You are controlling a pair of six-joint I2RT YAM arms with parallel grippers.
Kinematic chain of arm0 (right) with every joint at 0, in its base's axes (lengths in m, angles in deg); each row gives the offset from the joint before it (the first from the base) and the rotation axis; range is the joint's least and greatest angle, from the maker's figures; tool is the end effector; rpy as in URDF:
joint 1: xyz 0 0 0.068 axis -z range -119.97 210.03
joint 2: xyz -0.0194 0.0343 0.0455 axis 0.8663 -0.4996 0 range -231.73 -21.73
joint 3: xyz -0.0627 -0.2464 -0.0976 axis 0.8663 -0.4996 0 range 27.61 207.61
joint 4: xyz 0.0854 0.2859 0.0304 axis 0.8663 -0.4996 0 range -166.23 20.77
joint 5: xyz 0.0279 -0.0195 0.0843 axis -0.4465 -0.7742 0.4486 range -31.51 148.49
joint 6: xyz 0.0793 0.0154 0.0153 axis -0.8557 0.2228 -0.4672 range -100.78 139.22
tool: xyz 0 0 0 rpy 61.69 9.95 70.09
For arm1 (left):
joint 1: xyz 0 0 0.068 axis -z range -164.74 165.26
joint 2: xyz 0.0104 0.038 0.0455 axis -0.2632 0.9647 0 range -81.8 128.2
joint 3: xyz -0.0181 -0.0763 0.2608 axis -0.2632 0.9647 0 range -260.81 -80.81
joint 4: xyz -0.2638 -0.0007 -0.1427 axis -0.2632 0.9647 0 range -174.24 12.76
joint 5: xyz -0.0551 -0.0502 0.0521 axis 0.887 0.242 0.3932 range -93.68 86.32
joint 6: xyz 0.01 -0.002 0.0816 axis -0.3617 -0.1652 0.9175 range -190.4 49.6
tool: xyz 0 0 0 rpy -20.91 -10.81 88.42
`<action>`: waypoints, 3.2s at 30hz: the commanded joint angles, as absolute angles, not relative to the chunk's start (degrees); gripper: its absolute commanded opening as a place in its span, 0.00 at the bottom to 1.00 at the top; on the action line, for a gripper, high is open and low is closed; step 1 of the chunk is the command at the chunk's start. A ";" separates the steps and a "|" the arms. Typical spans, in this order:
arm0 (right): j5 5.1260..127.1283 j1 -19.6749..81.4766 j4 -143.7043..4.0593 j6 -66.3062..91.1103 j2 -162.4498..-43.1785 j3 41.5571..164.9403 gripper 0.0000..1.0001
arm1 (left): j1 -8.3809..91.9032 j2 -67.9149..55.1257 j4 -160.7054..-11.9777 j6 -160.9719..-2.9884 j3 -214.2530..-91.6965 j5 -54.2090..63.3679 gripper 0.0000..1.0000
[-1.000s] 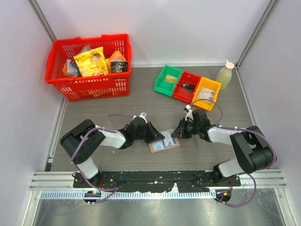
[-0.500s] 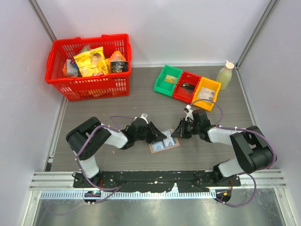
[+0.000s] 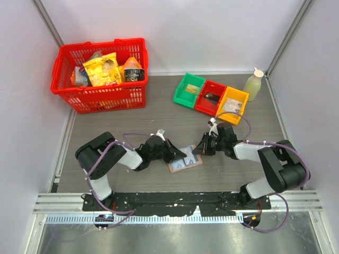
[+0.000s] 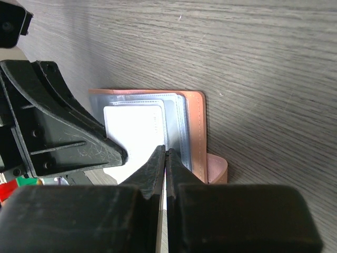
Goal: Take the credit cards out of the card holder
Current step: Remove the credit card from the card holder.
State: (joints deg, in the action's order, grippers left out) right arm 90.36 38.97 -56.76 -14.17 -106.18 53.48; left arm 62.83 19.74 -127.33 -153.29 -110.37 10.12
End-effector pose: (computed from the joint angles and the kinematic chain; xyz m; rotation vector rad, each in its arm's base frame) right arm 0.2552 0.1389 0.0661 -0.0173 2.5056 1.0907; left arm 0.2194 -0.2654 0.0493 -0.5886 2.4377 -1.4680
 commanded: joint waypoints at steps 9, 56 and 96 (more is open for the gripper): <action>80.55 40.17 -65.45 -12.86 -110.85 53.19 0.06 | 62.63 17.78 -136.79 -155.04 -106.74 10.73 0.03; 84.41 40.17 -62.55 -11.98 -109.54 52.57 0.06 | 62.37 16.02 -130.73 -149.15 -105.07 10.73 0.02; 87.66 39.99 -62.55 -12.34 -104.36 52.93 0.06 | 62.37 18.92 -134.78 -151.52 -103.83 11.52 0.00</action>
State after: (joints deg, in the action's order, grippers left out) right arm 91.28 39.89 -57.41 -15.24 -107.14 54.62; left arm 62.40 20.46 -135.20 -152.09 -104.12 11.94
